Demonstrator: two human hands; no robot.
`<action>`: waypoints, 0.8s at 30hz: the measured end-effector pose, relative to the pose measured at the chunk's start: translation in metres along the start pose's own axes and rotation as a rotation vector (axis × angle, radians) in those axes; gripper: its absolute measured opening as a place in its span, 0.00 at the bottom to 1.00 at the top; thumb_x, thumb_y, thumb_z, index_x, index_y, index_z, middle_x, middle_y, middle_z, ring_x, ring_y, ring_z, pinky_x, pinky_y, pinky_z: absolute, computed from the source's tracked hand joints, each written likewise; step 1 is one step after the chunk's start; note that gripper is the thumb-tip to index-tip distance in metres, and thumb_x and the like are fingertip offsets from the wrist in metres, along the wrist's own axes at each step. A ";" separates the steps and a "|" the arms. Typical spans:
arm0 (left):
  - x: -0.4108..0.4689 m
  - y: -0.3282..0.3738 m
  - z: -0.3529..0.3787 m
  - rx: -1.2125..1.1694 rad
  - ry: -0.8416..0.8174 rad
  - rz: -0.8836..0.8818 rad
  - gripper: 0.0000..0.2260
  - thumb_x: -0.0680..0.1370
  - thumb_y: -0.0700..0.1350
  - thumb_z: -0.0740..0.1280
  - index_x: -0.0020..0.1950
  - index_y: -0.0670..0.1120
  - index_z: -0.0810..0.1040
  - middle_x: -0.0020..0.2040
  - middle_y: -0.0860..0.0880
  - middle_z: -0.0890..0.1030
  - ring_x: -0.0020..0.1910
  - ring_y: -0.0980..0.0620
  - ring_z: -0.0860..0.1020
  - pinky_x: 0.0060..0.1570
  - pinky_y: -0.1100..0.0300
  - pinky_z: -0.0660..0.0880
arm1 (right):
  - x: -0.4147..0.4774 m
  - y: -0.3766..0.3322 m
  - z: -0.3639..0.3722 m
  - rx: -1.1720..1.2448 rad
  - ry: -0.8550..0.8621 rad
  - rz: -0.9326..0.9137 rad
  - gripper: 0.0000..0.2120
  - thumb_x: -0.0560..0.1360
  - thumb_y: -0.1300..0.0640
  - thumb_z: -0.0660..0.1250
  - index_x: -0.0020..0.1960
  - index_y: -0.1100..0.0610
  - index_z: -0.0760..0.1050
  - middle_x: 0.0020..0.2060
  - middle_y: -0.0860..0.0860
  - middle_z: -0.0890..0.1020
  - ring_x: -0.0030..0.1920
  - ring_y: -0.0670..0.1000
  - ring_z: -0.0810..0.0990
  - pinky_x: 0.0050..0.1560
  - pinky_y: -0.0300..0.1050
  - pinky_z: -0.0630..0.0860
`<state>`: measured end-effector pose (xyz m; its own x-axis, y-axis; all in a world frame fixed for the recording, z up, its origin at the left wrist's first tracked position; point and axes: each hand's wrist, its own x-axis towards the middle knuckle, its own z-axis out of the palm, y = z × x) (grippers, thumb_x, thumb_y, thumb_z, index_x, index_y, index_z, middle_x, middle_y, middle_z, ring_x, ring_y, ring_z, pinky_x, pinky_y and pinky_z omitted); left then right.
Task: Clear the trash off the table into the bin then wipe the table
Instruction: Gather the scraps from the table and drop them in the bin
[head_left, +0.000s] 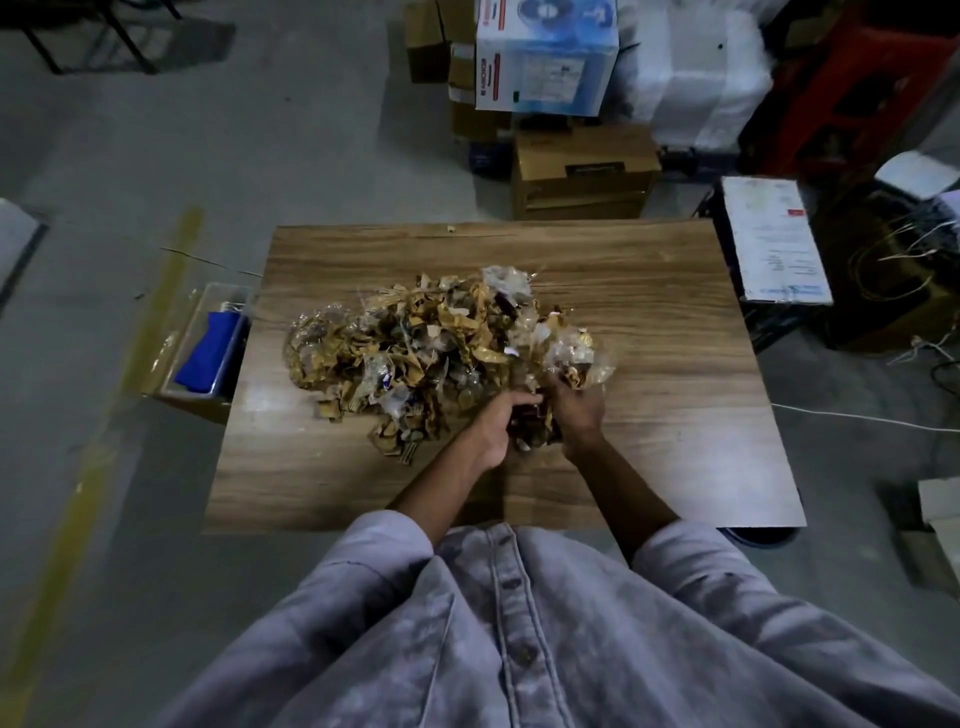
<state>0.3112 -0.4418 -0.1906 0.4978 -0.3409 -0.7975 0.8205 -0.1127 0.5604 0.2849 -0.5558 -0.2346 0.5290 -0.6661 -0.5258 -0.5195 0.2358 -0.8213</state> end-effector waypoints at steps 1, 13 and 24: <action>0.001 0.001 -0.003 -0.080 0.011 0.031 0.07 0.79 0.39 0.66 0.56 0.43 0.78 0.46 0.45 0.80 0.43 0.48 0.77 0.41 0.56 0.72 | 0.001 -0.002 -0.002 0.015 0.022 -0.010 0.13 0.68 0.52 0.80 0.48 0.53 0.80 0.48 0.53 0.85 0.49 0.54 0.85 0.51 0.52 0.83; -0.009 0.040 -0.003 -0.220 -0.005 0.232 0.28 0.74 0.60 0.71 0.71 0.49 0.76 0.53 0.47 0.83 0.54 0.44 0.79 0.55 0.48 0.75 | -0.016 -0.036 -0.041 -0.764 -0.176 -0.796 0.30 0.67 0.51 0.80 0.67 0.56 0.78 0.60 0.59 0.79 0.50 0.58 0.82 0.49 0.51 0.79; -0.027 0.039 0.031 -0.301 -0.185 0.187 0.18 0.81 0.57 0.64 0.41 0.51 0.88 0.42 0.48 0.86 0.44 0.49 0.84 0.54 0.53 0.78 | -0.049 -0.057 -0.021 -0.558 -0.154 -0.920 0.28 0.70 0.47 0.61 0.66 0.61 0.75 0.55 0.57 0.76 0.49 0.56 0.77 0.42 0.48 0.75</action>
<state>0.3209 -0.4660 -0.1403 0.6101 -0.4952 -0.6185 0.7797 0.2366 0.5797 0.2745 -0.5516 -0.1578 0.9299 -0.3176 0.1857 -0.0919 -0.6894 -0.7186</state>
